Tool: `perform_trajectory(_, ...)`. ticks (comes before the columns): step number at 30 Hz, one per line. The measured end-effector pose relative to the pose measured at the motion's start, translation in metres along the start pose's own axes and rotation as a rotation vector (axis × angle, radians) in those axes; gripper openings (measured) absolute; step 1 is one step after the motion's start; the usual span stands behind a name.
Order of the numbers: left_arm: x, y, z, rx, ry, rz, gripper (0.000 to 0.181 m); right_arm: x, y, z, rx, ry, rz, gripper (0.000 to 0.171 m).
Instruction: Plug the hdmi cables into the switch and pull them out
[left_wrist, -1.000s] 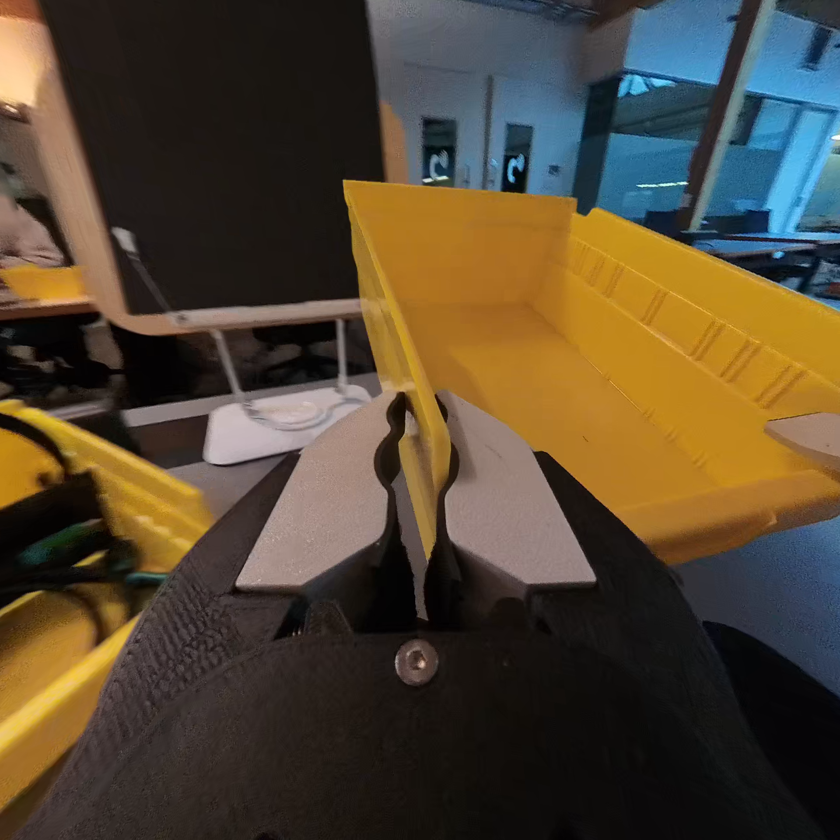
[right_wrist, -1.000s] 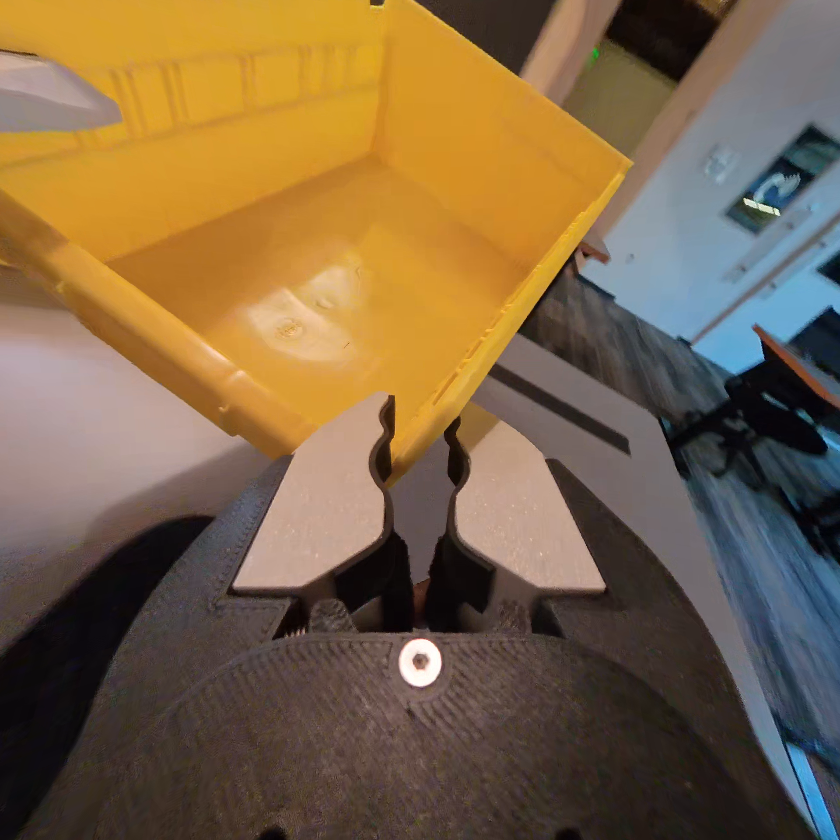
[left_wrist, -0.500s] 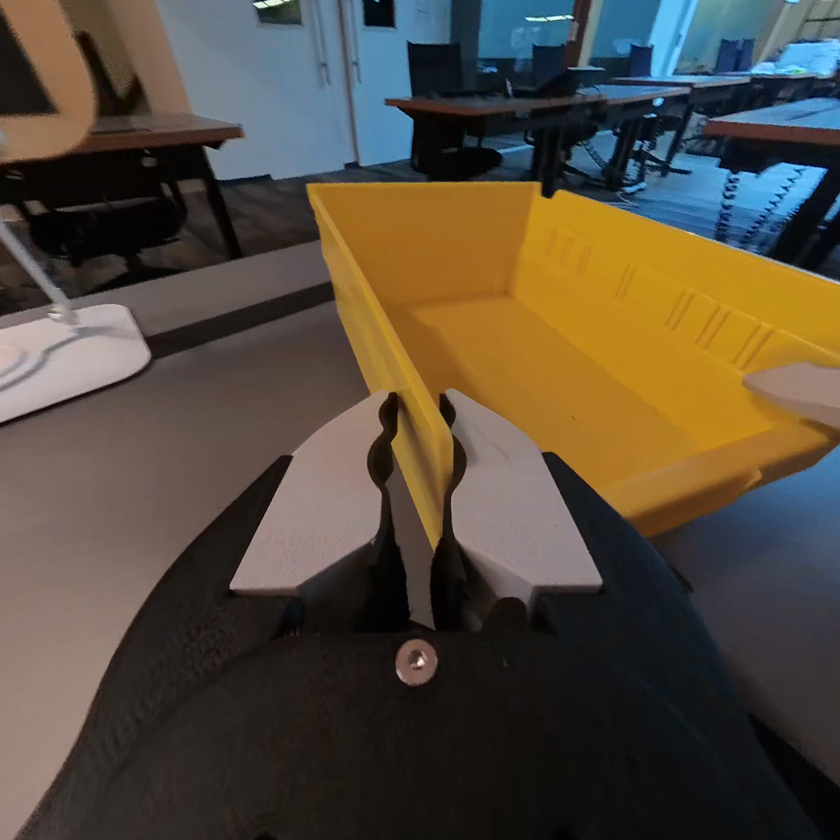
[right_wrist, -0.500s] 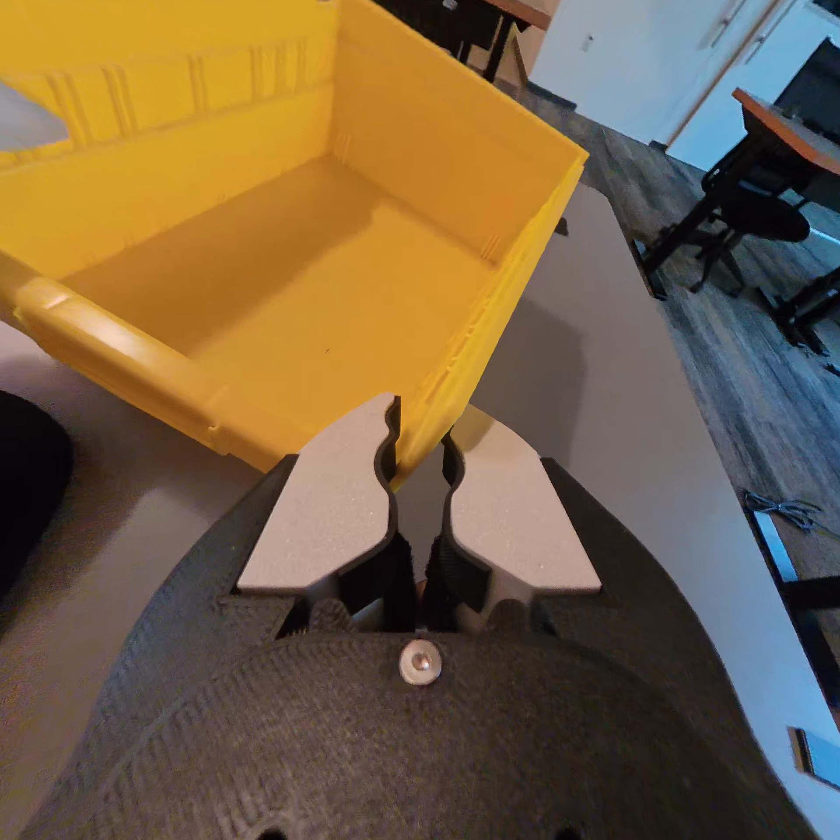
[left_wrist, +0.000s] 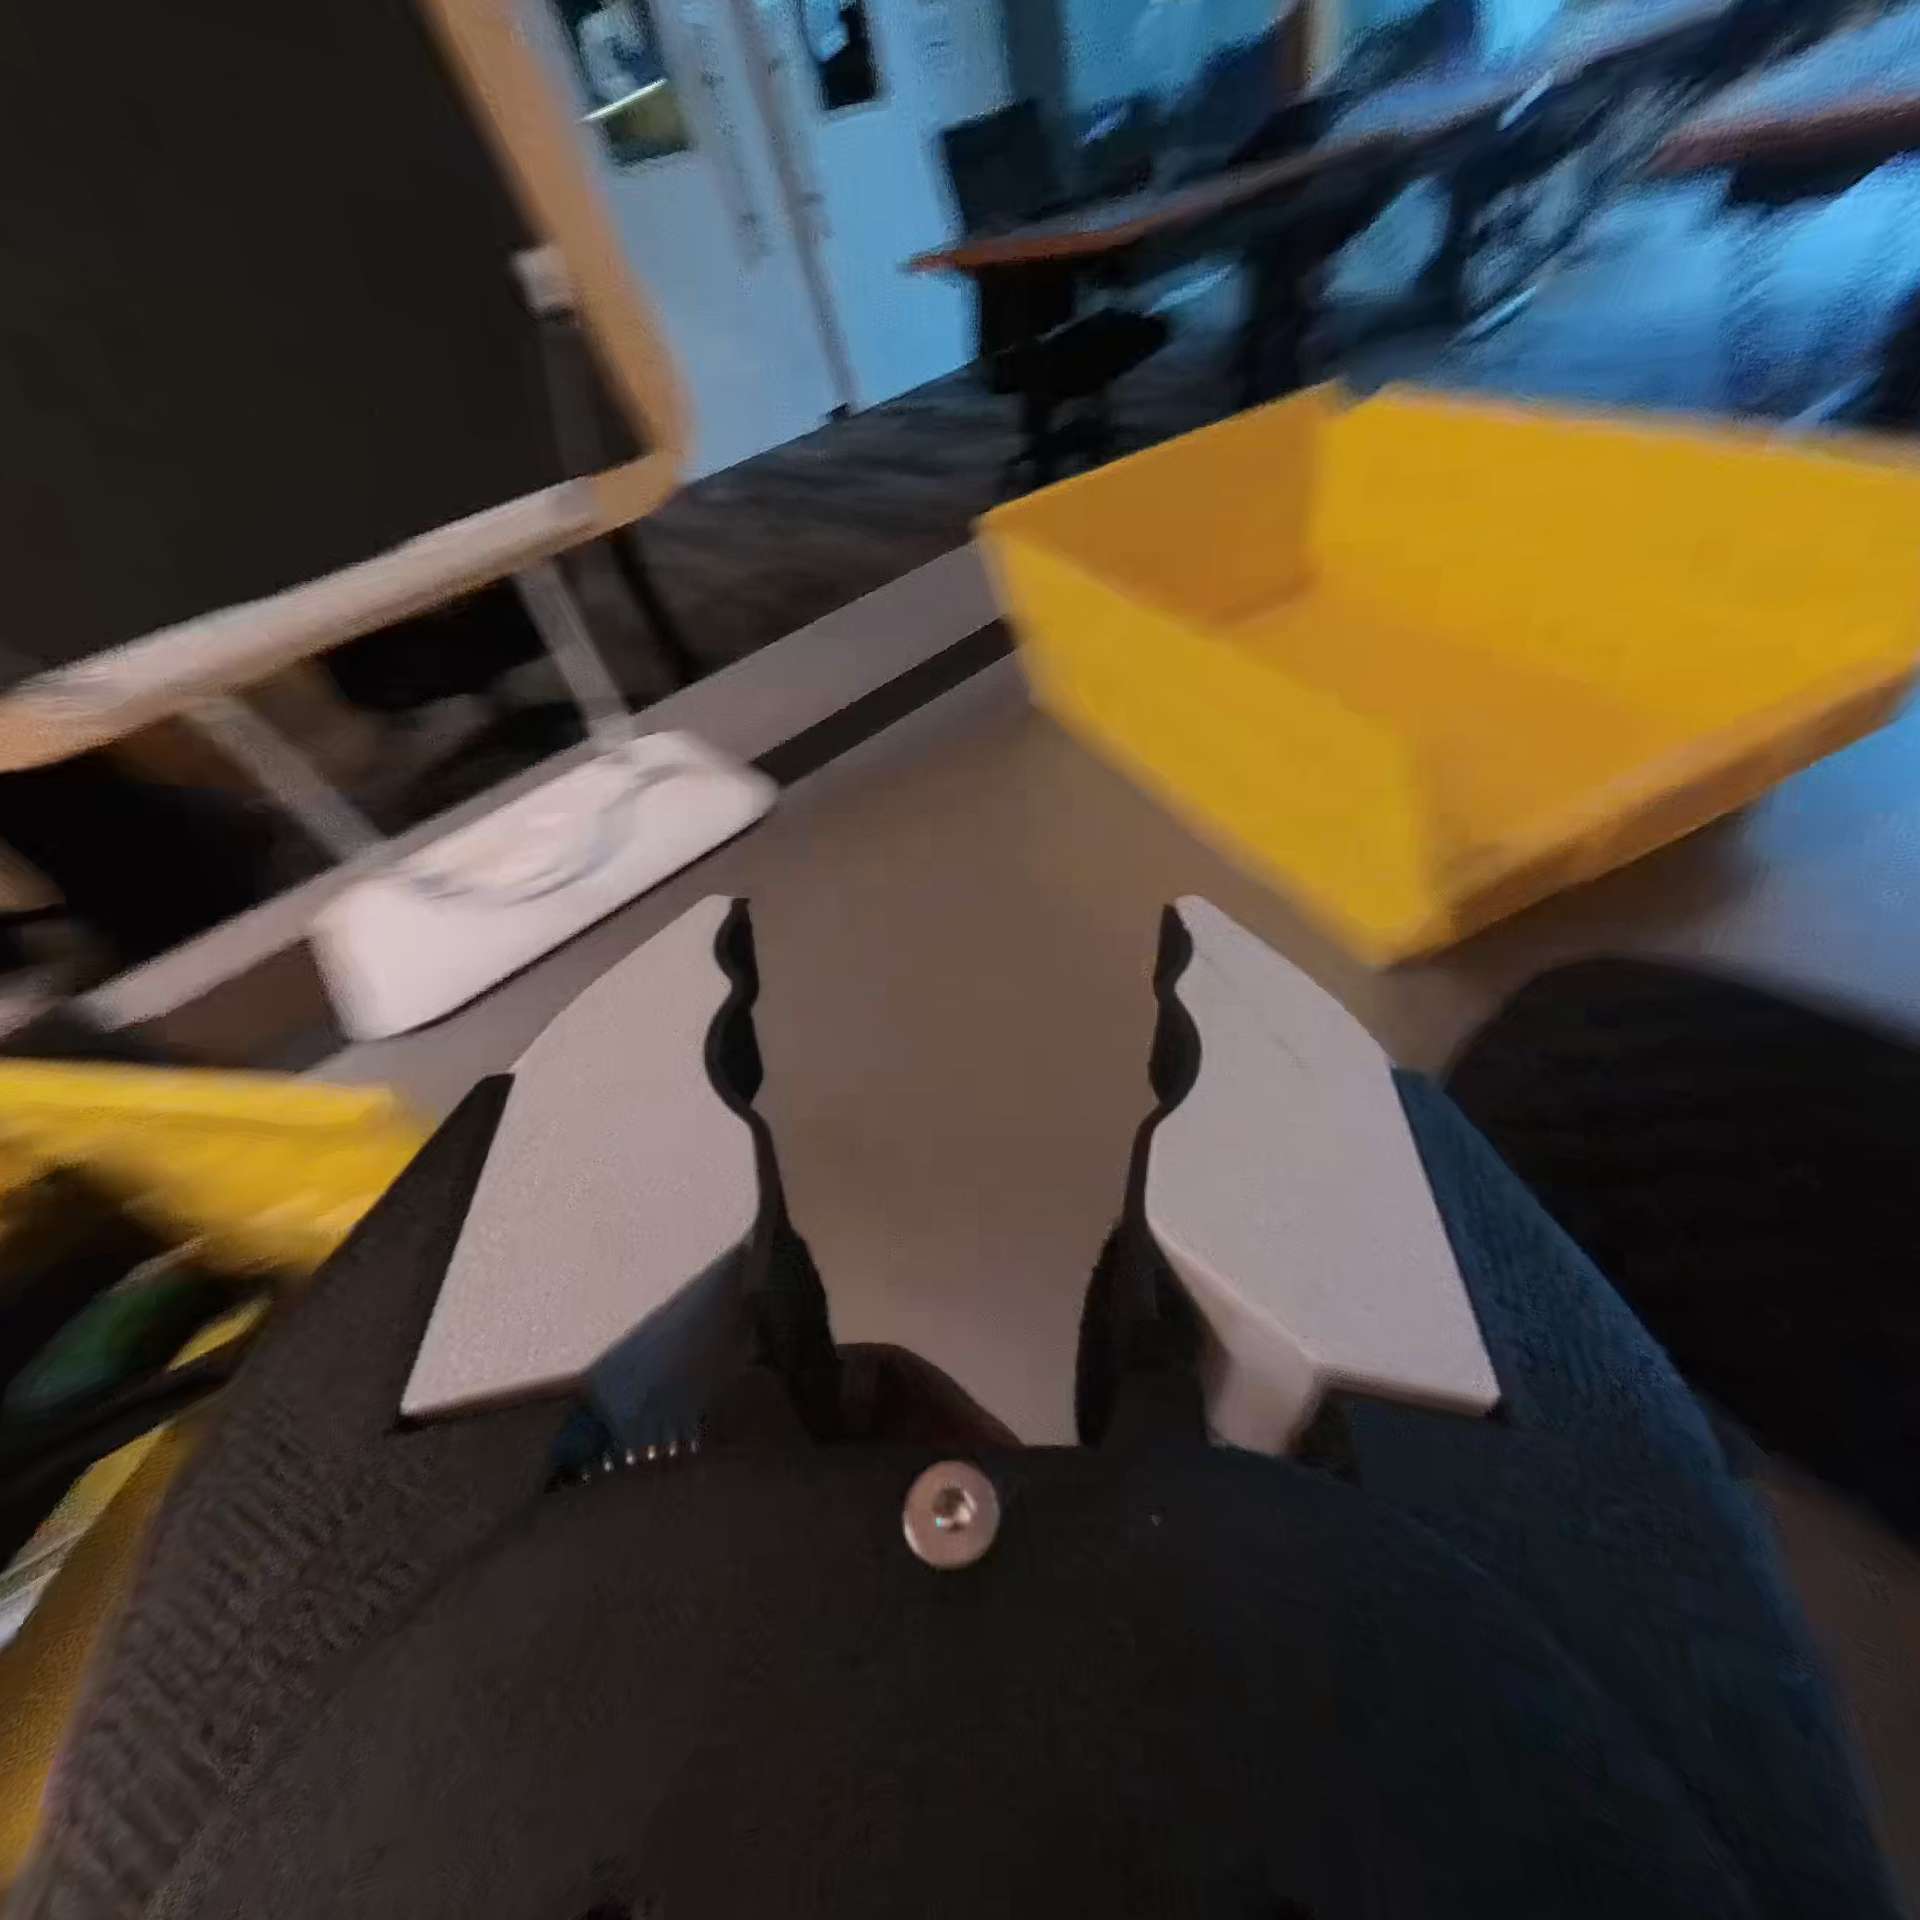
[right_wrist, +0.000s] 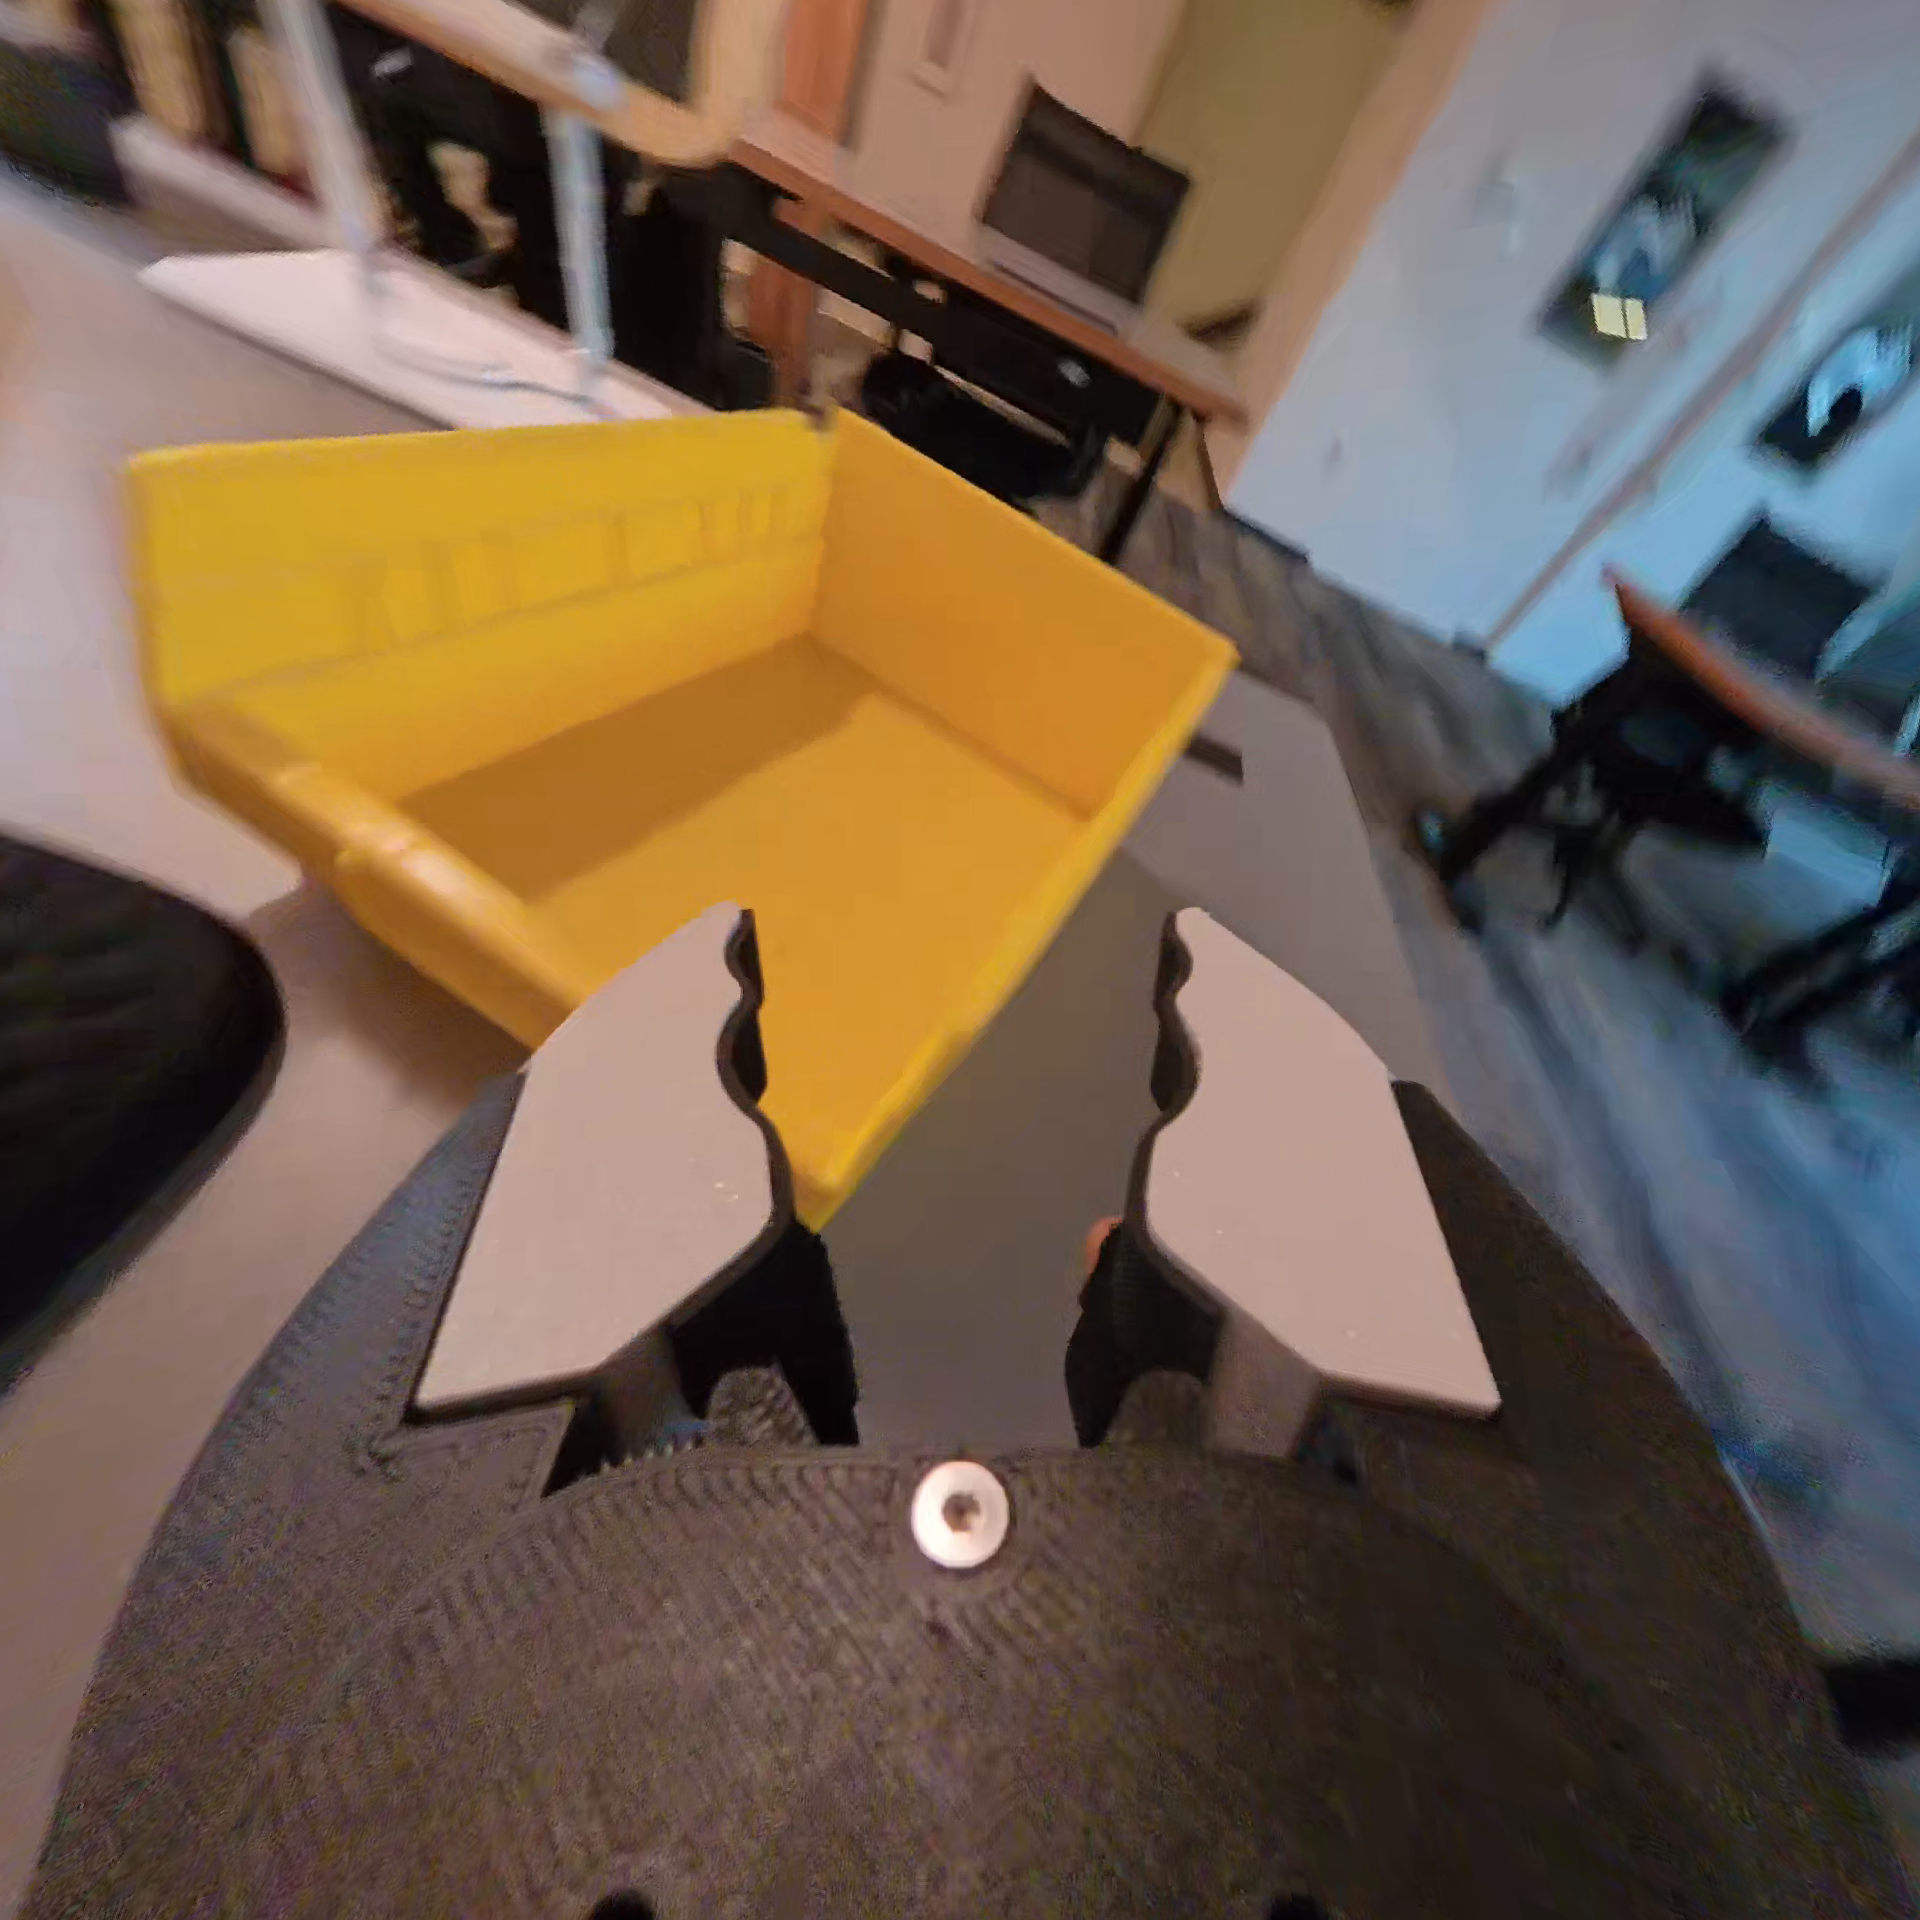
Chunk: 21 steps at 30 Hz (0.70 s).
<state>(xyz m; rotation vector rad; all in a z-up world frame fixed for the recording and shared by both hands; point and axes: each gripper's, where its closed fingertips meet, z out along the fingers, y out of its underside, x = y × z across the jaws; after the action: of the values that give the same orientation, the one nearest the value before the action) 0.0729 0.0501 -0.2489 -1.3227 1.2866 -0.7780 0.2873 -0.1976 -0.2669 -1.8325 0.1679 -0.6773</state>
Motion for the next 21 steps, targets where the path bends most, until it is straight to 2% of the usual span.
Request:
perform_trajectory(2, -0.056, 0.035, -0.029, -0.145, -0.183, 0.147, 0.064, -0.026, -0.011, 0.001, 0.033, -0.073, -0.239, 0.075)
perform_trajectory(4, -0.097, 0.073, -0.049, -0.309, -0.291, 0.265, 0.060, -0.054, -0.008, 0.008, -0.016, -0.134, -0.451, 0.072)
perform_trajectory(8, -0.119, 0.122, -0.056, -0.506, -0.280, 0.385, 0.057, -0.094, 0.018, 0.029, -0.165, -0.227, -0.707, 0.068)
perform_trajectory(12, -0.124, 0.142, -0.039, -0.603, -0.246, 0.507, 0.053, -0.110, 0.031, 0.047, -0.239, -0.246, -0.831, 0.059)
perform_trajectory(14, -0.128, 0.148, -0.033, -0.656, -0.232, 0.558, 0.047, -0.115, 0.037, 0.056, -0.280, -0.254, -0.893, 0.054)
perform_trajectory(15, -0.135, 0.148, -0.033, -0.674, -0.254, 0.597, 0.036, -0.117, 0.040, 0.059, -0.300, -0.262, -0.920, 0.051)
perform_trajectory(17, -0.138, 0.149, -0.036, -0.697, -0.224, 0.606, 0.032, -0.117, 0.044, 0.064, -0.338, -0.250, -0.957, 0.035)
perform_trajectory(21, -0.147, 0.159, -0.066, -0.747, -0.183, 0.544, 0.032, -0.114, 0.048, 0.063, -0.365, -0.261, -0.916, 0.032)
